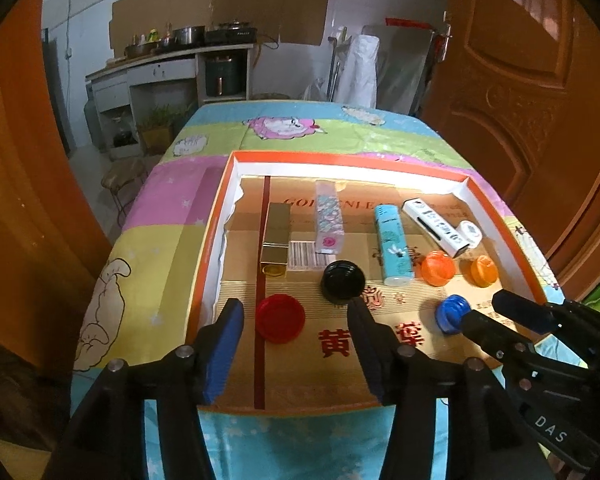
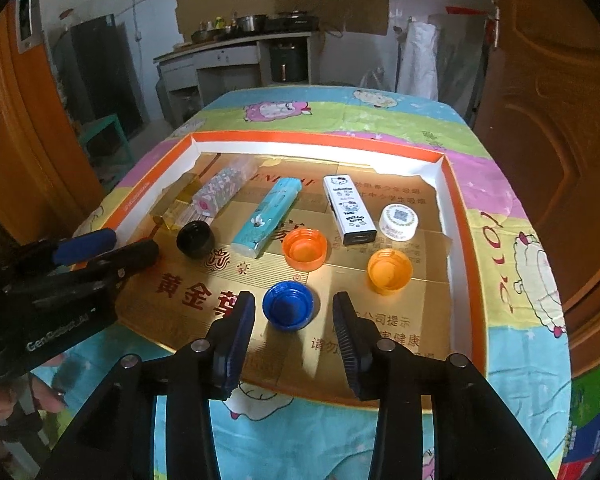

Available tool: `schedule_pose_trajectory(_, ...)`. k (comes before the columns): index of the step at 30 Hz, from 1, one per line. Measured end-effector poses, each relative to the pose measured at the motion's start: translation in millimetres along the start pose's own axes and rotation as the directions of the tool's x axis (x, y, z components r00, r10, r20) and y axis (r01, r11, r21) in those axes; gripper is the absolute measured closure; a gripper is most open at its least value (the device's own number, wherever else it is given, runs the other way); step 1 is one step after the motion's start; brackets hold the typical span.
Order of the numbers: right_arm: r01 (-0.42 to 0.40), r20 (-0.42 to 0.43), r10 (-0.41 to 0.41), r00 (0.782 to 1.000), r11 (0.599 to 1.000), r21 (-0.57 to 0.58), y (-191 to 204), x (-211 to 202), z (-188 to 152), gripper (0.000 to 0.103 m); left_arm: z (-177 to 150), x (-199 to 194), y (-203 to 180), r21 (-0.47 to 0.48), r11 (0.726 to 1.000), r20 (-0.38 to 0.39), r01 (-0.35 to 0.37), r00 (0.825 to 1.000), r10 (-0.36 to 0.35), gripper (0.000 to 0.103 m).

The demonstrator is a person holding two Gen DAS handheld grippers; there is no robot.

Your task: Organize rigid objects

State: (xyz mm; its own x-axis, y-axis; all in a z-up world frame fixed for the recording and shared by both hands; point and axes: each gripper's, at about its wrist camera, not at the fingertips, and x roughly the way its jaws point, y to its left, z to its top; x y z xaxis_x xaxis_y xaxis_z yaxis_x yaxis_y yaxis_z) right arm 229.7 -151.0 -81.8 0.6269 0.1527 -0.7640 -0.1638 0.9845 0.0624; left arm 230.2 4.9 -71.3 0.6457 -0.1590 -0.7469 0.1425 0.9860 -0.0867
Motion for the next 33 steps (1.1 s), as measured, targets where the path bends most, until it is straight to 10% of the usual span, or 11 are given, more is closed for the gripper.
schedule_pose_trajectory(33,0.042,0.084,-0.047,0.995,0.998,0.054,1,-74,-24,0.061,-22,-70,-23,0.012,1.000,0.076,0.024,0.997,-0.024,0.049)
